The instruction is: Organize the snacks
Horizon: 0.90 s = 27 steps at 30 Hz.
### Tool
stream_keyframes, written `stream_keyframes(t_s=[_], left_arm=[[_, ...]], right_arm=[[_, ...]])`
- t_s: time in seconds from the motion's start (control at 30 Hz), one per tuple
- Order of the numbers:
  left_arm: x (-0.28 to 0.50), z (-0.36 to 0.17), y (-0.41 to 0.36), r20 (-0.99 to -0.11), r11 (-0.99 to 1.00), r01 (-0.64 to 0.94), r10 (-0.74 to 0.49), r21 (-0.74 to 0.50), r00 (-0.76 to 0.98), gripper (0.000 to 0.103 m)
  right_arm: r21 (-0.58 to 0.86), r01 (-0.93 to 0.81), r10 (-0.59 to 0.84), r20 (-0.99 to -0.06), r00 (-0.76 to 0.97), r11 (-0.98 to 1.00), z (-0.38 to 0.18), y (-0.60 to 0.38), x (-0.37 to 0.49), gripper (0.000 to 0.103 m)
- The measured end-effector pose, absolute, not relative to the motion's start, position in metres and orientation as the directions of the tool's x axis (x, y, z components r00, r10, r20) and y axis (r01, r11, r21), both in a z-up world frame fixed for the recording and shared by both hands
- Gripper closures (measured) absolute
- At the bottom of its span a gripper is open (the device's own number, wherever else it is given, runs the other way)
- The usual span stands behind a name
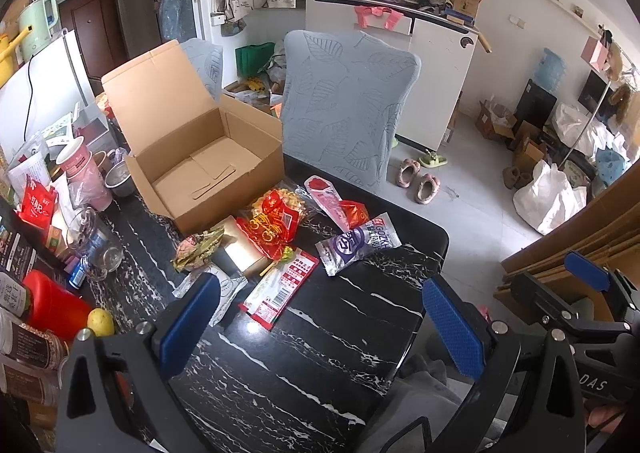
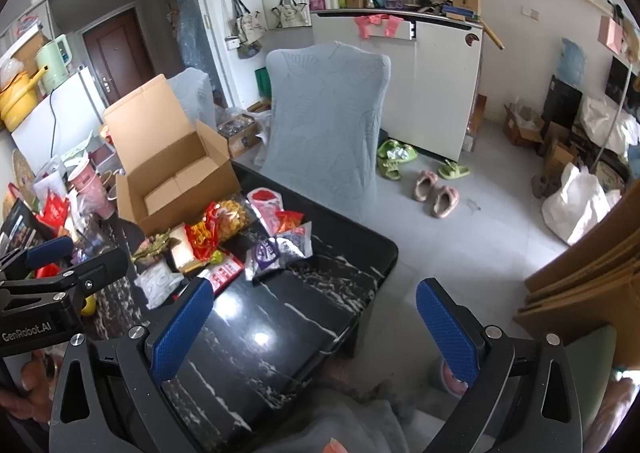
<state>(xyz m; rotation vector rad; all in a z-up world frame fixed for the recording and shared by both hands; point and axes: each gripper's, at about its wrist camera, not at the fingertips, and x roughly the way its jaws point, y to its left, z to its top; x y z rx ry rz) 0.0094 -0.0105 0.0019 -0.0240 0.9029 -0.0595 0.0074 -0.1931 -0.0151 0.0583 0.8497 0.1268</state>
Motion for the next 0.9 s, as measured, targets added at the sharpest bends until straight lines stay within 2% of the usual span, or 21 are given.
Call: stream_keyframes(t_s=[0.9], left_arm=[[0.025, -0.007, -0.006, -0.803, 0.995, 0.065, -0.095, -0.070, 0.589, 0.000]], right_arm=[[0.138, -0.086, 0.162, -0.781, 0.603, 0.987, -0.034, -0.192, 0.017, 0.000]])
